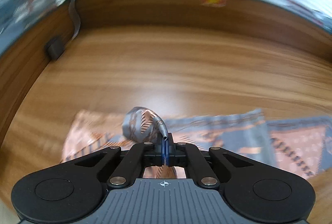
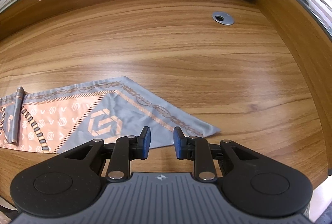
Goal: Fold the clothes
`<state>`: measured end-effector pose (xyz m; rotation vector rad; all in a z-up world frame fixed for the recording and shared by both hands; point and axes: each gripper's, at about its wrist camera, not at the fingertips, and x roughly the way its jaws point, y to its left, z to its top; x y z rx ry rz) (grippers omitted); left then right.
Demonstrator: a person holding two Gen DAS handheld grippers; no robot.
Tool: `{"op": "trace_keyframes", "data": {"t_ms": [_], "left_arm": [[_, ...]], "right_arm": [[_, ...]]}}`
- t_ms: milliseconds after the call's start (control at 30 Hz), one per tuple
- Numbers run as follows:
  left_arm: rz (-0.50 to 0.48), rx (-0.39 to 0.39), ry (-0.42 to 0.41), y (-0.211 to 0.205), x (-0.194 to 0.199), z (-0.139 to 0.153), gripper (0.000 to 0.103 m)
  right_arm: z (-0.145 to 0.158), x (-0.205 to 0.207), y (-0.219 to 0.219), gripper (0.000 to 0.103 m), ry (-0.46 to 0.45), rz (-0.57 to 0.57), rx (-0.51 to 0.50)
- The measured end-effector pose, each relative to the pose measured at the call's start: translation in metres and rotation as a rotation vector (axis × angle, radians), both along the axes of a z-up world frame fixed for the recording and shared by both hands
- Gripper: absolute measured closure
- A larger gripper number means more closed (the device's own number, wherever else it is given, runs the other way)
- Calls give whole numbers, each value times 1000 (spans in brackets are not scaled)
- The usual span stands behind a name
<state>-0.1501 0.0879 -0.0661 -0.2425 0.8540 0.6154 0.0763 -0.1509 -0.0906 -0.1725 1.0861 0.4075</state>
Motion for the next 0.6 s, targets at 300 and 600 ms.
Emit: {"op": "trace_keyframes", "data": {"t_ms": [300, 600], "left_arm": [[-338, 14, -56, -97, 61, 15, 100], [-565, -8, 8, -175, 116, -9, 100]], "right_arm": [[0, 7, -43, 76, -3, -10, 16], [0, 14, -76, 76, -7, -21, 18]]}}
